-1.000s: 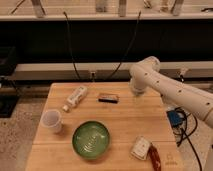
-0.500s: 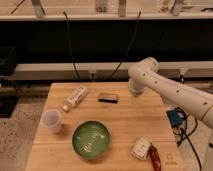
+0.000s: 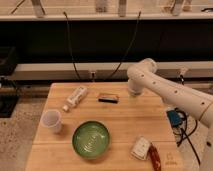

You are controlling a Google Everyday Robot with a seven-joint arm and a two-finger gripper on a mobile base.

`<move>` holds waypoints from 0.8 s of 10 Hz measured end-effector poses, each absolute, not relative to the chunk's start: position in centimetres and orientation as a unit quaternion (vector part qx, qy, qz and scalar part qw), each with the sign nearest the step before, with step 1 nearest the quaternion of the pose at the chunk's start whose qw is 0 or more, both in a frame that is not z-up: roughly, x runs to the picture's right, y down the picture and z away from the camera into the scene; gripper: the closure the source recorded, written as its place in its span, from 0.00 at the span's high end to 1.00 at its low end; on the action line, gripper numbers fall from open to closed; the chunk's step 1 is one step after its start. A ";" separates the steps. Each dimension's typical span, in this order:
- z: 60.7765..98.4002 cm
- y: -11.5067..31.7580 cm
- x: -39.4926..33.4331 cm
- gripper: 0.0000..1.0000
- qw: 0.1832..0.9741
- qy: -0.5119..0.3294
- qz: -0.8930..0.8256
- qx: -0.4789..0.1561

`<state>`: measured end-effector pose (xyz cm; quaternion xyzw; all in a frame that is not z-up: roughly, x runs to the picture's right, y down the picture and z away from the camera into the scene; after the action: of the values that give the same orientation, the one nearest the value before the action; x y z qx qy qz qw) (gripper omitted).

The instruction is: Push the eraser across the table

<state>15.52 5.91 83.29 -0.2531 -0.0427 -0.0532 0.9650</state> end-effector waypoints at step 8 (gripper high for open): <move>84.8 5.9 15.5 0.00 0.966 -0.040 -0.037 -0.253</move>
<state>15.49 5.88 84.78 -0.2528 -0.0395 -0.0367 0.9660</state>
